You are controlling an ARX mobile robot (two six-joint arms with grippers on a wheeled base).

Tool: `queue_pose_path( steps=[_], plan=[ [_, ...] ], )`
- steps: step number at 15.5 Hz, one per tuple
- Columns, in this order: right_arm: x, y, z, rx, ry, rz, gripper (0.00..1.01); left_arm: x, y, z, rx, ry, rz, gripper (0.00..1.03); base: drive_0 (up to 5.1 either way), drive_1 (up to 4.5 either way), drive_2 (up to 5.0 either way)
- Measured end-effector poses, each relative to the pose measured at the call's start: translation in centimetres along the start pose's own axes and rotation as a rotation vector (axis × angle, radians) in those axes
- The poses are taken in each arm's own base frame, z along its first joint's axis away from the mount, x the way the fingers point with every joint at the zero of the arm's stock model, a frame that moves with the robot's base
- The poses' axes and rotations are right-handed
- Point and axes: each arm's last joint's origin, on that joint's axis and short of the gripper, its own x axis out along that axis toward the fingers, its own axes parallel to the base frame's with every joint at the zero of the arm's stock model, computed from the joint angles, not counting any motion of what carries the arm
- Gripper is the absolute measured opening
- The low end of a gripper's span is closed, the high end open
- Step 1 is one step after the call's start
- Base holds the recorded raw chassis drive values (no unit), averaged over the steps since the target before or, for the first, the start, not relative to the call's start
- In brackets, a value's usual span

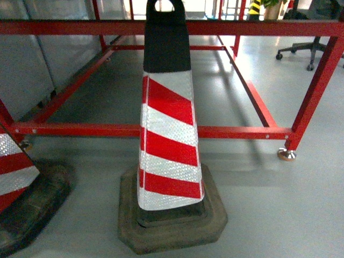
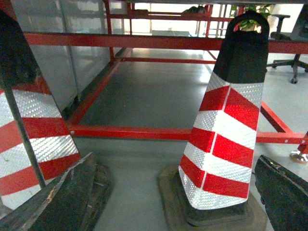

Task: Pick blue part to blue bin on bottom shelf

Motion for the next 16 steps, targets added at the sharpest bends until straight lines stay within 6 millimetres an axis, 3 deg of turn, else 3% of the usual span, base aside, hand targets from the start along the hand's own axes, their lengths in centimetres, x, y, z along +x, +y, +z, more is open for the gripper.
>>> queue_pose_path(
  steps=[16],
  plan=[
    [0.0,0.0,0.0,0.0,0.0,0.0,0.98,0.0,0.0,0.02,0.004,-0.002,-0.001,0.98,0.0,0.0,0.0]
  ],
)
